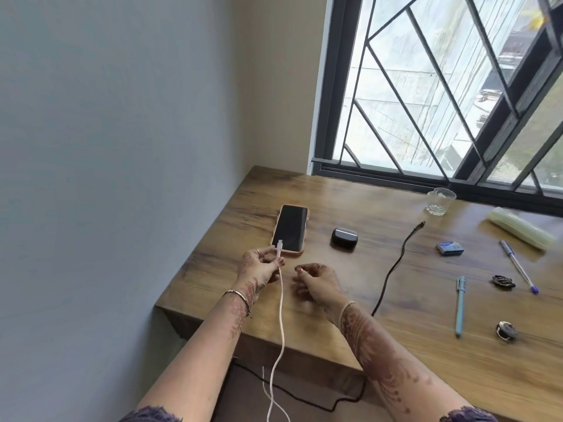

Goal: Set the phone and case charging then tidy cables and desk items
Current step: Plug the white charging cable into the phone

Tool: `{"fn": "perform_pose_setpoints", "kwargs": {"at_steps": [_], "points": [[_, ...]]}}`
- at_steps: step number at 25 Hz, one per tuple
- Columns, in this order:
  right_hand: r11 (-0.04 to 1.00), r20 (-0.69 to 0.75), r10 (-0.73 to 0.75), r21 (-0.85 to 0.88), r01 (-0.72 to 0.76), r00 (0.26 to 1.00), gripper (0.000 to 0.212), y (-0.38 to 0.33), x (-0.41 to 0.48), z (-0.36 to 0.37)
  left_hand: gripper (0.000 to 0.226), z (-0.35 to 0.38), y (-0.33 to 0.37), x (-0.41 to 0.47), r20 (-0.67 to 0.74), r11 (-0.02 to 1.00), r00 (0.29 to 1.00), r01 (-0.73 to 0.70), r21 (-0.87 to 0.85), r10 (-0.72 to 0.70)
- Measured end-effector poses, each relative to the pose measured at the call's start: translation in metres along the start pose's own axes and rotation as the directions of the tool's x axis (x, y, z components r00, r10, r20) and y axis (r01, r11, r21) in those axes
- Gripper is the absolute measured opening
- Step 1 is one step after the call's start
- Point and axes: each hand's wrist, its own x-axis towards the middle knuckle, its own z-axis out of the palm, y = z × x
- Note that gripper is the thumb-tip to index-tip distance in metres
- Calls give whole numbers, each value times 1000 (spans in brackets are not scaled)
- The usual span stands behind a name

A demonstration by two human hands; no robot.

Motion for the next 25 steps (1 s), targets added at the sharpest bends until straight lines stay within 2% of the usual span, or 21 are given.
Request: {"fn": "perform_pose_setpoints", "kwargs": {"at_steps": [2, 4, 7, 9, 14, 19, 23, 25], "points": [[986, -125, -78, -157, 58, 989, 22, 0, 20, 1, 52, -4, -4, 9, -1, 1000, 1000, 30, 0, -30], [939, -185, -153, -333, 84, 971, 30, -4, 33, 5, 63, -7, -7, 16, 10, 999, 999, 48, -12, -48], [857, -163, -197, -508, 89, 967, 43, -15, 48, 11, 68, -9, -8, 27, 48, 997, 997, 66, -37, -64], [842, -135, -160, -536, 64, 978, 38, -21, 62, 15, 65, -9, -7, 33, 76, 996, 994, 80, -42, -77], [923, -212, -115, -383, 26, 970, 33, -13, 82, 19, 44, -10, -2, 36, 129, 987, 986, 123, -107, -109], [976, -344, -99, -217, 23, 934, 26, -20, 71, 24, 43, -18, -2, 34, 125, 974, 986, 135, -185, -113], [991, -384, -92, -121, 48, 919, 21, -16, 68, 28, 46, -23, -2, 32, 132, 970, 986, 125, -207, -99], [998, -362, -44, 15, 53, 931, 17, -17, 69, 28, 47, -24, -1, 29, 137, 971, 986, 123, -207, -96]]}}
